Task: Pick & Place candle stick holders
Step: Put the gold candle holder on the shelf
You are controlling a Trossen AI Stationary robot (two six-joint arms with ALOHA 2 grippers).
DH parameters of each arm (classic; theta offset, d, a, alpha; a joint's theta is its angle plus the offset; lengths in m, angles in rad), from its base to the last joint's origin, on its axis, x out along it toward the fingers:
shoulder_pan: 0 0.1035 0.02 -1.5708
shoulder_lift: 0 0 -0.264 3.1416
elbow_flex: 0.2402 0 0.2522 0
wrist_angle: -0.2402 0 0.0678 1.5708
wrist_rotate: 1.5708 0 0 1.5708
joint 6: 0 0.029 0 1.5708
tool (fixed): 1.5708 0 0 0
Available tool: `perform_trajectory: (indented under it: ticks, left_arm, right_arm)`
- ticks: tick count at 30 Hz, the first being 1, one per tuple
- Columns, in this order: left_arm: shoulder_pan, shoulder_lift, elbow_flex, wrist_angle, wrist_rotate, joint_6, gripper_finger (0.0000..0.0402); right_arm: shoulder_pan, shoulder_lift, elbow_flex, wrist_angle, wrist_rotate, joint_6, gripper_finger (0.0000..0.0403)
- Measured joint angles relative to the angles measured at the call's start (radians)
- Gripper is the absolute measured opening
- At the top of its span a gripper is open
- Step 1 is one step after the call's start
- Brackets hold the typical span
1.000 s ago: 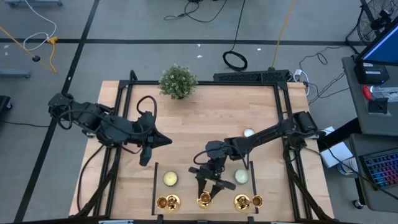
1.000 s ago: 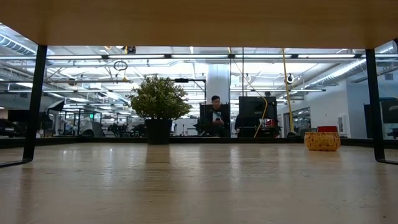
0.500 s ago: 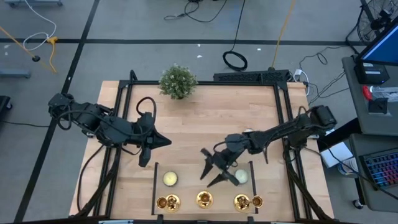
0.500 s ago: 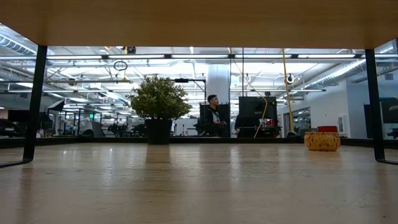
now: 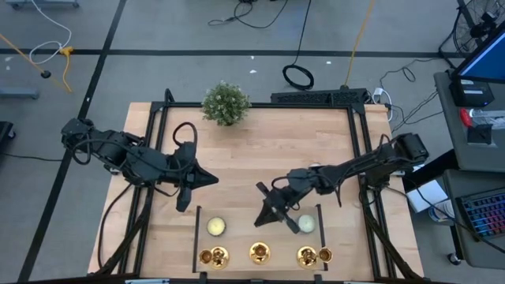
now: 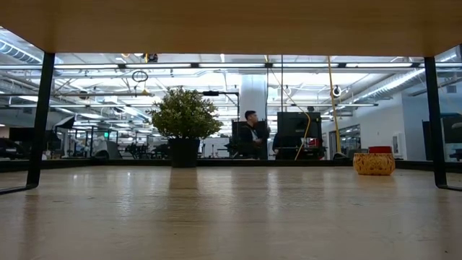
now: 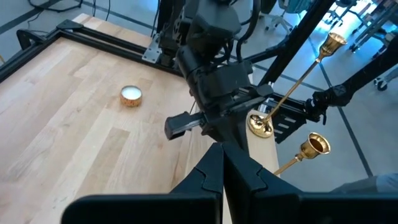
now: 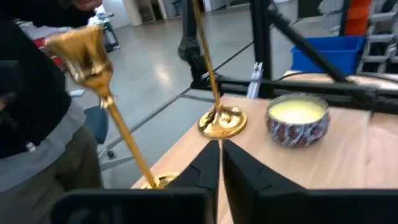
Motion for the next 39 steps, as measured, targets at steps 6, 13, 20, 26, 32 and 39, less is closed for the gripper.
perform_trajectory:
  ticks: [6,13,20,26,32,39]
  left_arm:
    - [0.0,0.0,0.0,-0.01,0.007,-0.028,0.0003]
    - [0.0,0.0,0.0,-0.104,0.022,-0.1,0.0003]
    - [-0.001,0.0,0.0,-0.158,-0.041,-0.171,0.0003]
    - [-0.017,0.0,0.0,-0.204,-0.087,-0.229,0.0003]
    - [-0.027,0.0,0.0,-0.232,-0.122,-0.237,0.0003]
    - [-0.027,0.0,0.0,-0.268,-0.14,-0.262,0.0003]
  right_arm:
    - [-0.001,-0.001,0.002,0.029,-0.032,-0.001,0.0003]
    - [-0.004,-0.001,0.075,-0.089,-0.084,-0.037,0.0001]
    - [-0.024,0.0,0.122,-0.161,-0.028,-0.093,0.0001]
    - [-0.051,0.001,0.122,-0.163,-0.044,-0.054,0.0]
    - [-0.062,0.001,0.122,-0.148,-0.09,-0.031,0.0]
    - [-0.065,0.001,0.122,-0.15,-0.086,-0.005,0.0]
